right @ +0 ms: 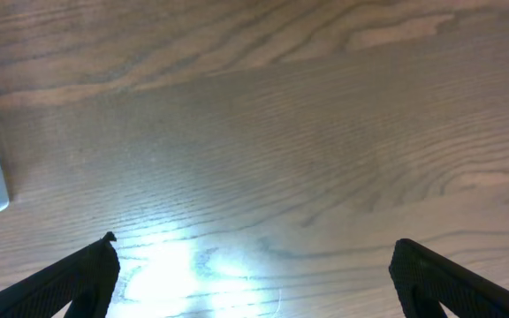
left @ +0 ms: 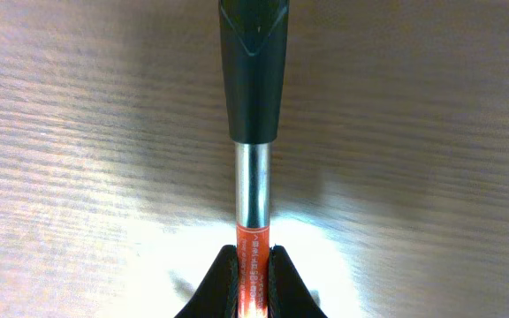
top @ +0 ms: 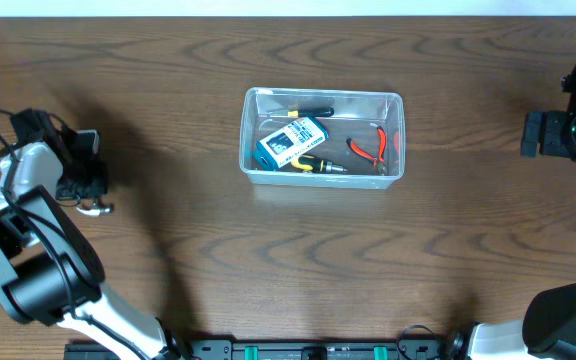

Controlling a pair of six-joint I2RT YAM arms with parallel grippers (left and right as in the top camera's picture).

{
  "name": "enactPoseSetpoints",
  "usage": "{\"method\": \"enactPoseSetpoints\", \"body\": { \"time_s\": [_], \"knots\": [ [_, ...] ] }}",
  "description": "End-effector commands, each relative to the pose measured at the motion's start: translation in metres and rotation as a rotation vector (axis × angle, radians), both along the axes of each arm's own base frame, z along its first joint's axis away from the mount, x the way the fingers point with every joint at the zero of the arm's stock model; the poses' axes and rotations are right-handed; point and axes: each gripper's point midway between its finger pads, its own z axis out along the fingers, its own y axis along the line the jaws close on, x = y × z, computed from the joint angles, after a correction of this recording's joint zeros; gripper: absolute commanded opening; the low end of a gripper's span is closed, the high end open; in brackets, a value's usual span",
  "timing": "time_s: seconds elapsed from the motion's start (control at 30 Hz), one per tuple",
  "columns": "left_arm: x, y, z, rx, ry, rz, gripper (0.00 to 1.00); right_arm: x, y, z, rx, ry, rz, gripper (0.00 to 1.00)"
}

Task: Pack container
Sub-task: 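Carry the hammer with the left gripper and release it into the container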

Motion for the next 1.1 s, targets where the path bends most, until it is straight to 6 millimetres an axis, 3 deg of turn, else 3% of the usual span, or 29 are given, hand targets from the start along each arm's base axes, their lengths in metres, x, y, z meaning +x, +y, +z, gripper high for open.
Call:
{"method": "enactPoseSetpoints", "body": {
  "time_s": [0.0, 0.13, 0.23, 0.37, 0.53, 0.63, 0.77, 0.9, 1.07],
  "knots": [
    [0.018, -0.015, 0.056, 0.031, -0.117, 0.033, 0.06, -0.002, 0.002, 0.000, 0.001, 0.006, -0.022, 0.99],
    [0.035, -0.054, 0.116, 0.050, -0.196, -0.060, 0.06, -0.002, 0.002, 0.000, 0.006, 0.004, -0.025, 0.99],
    [0.050, -0.100, 0.160, 0.058, -0.259, -0.185, 0.06, -0.002, 0.004, 0.000, 0.016, -0.001, -0.031, 0.99],
    [0.067, -0.180, 0.202, 0.076, -0.336, -0.466, 0.05, 0.000, 0.009, 0.000, 0.044, -0.011, -0.024, 0.99],
    [0.068, -0.294, 0.221, 0.125, -0.446, -0.949, 0.06, 0.000, 0.009, -0.001, 0.051, -0.014, -0.040, 0.99],
    [0.068, -0.356, 0.217, 0.172, -0.512, -1.215, 0.06, 0.001, 0.009, -0.001, 0.053, -0.014, -0.039, 0.99],
    [0.076, -0.410, 0.189, 0.200, -0.539, -1.407, 0.06, 0.002, 0.013, -0.001, 0.072, -0.020, -0.033, 0.99],
    [0.085, -0.436, 0.136, 0.174, -0.468, -1.457, 0.06, 0.001, 0.013, -0.001, 0.075, -0.017, -0.036, 0.99],
    [0.087, -0.439, 0.064, 0.141, -0.315, -1.478, 0.06, -0.002, 0.014, -0.002, 0.079, -0.006, -0.037, 0.99]
  ]
}}
